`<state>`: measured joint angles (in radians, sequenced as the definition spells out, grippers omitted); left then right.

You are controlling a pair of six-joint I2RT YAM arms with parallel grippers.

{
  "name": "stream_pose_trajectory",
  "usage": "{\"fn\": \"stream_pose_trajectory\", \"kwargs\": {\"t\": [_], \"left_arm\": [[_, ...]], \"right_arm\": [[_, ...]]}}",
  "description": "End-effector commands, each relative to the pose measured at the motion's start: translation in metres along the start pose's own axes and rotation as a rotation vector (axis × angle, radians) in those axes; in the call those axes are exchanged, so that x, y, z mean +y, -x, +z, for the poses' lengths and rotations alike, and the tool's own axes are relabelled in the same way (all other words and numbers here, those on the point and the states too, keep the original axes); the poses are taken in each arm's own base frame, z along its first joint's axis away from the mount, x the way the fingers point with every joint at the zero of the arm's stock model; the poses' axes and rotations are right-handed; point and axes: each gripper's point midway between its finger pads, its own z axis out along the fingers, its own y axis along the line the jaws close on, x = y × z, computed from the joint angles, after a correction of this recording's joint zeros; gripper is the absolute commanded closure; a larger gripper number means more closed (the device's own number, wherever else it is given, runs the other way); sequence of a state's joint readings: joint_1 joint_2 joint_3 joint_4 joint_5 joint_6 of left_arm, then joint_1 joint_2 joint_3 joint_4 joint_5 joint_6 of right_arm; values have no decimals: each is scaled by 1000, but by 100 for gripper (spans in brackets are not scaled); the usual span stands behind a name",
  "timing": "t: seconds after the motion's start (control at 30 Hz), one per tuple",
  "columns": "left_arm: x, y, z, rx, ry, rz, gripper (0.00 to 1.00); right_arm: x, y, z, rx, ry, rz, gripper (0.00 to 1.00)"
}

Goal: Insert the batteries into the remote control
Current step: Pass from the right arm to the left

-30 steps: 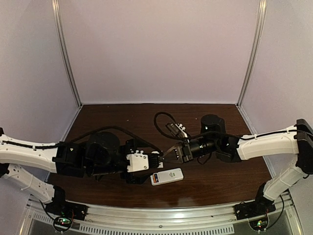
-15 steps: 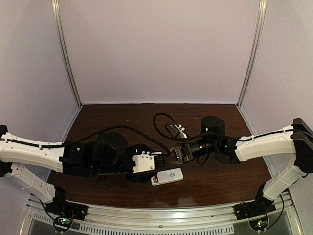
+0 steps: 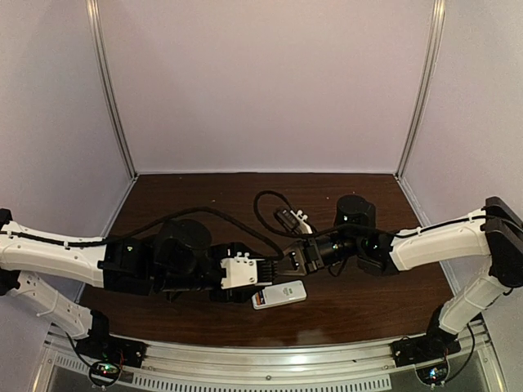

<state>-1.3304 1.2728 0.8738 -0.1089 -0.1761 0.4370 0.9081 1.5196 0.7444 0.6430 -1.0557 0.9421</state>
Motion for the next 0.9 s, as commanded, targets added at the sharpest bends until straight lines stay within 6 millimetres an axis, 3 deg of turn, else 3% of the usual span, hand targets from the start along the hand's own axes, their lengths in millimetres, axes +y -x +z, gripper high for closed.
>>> {"fn": "stream_pose_trajectory", "kwargs": {"t": [0.0, 0.13, 0.23, 0.33, 0.4, 0.47, 0.53, 0.67, 0.87], "left_arm": [[9, 29, -9, -102, 2, -3, 37], [10, 29, -10, -97, 4, 0, 38], [9, 30, -10, -96, -4, 1, 51], [7, 29, -9, -92, -14, -18, 56], [5, 26, -8, -88, -18, -46, 59], [4, 20, -7, -78, -12, -88, 61], [4, 14, -7, -75, 5, -149, 61], [-2, -1, -5, -93, 24, -292, 60], [-21, -29, 9, -69, 18, -406, 60]], "right_arm": [[0, 1, 1, -13, 21, -7, 100], [0, 1, 1, -10, 23, -1, 100], [-1, 1, 2, -10, 24, 4, 100], [-4, 0, 2, -10, 18, 10, 100], [-6, 2, 1, -15, 11, 15, 81], [-10, 6, -4, -33, -7, 18, 47], [-18, 12, -15, -69, -47, 21, 37], [-37, 26, -43, -146, -159, 16, 37], [-42, 21, -50, -149, -205, -3, 55]]}}
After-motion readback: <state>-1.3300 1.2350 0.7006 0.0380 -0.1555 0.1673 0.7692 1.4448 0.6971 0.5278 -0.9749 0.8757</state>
